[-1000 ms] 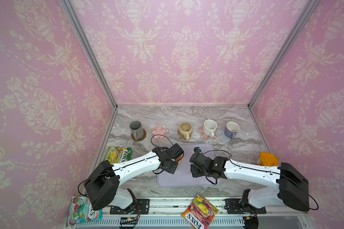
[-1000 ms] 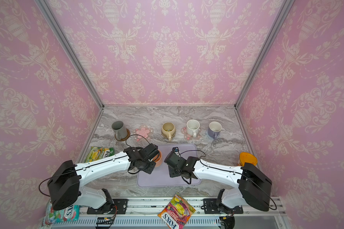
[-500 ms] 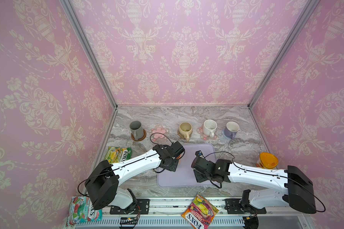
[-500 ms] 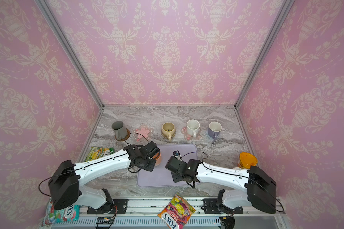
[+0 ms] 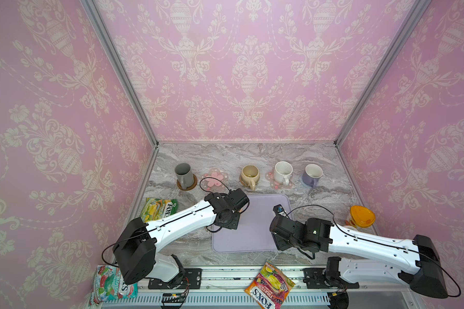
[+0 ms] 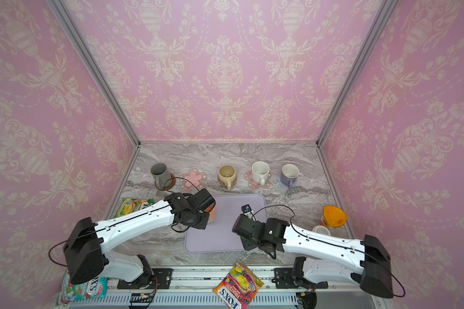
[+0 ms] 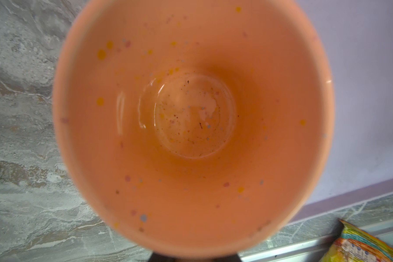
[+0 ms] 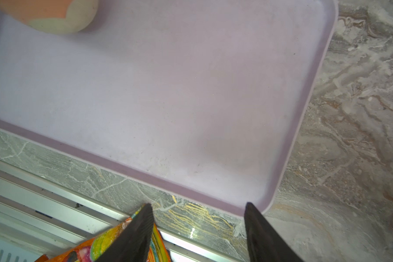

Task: Place cups on coasters
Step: Pick up the cup from the tray.

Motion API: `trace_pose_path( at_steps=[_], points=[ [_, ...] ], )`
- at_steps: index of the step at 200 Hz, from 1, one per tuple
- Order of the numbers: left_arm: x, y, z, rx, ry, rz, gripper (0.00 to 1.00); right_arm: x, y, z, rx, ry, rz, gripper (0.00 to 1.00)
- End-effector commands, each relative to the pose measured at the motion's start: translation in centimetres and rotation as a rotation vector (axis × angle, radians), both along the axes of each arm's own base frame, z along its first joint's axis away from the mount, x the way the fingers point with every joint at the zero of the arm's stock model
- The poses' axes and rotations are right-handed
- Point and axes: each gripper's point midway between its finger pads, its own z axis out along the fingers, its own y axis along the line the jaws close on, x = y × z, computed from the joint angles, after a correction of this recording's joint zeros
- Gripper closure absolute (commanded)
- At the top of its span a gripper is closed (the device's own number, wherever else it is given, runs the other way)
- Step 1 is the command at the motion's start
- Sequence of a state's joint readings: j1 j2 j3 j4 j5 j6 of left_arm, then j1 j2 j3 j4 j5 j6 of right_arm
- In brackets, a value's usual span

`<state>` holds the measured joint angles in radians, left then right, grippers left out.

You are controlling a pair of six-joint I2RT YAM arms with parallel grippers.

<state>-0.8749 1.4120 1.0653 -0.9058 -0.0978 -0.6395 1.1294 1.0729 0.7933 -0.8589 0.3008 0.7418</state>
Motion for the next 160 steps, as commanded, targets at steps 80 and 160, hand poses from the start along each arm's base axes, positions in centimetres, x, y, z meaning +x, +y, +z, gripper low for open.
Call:
trace_pose_path(
  at_steps=[80,160],
  points=[
    [4.9,-0.2,8.0,0.041,-0.26,0.031,1.0,2.2,0.3,2.1,0.028,-0.112,-0.02,0.33],
    [9.5,2.0,9.2,-0.066,-0.26,0.239,1.0,6.5,4.1,2.7,0.143,-0.174,-0.088,0.36]
  ],
)
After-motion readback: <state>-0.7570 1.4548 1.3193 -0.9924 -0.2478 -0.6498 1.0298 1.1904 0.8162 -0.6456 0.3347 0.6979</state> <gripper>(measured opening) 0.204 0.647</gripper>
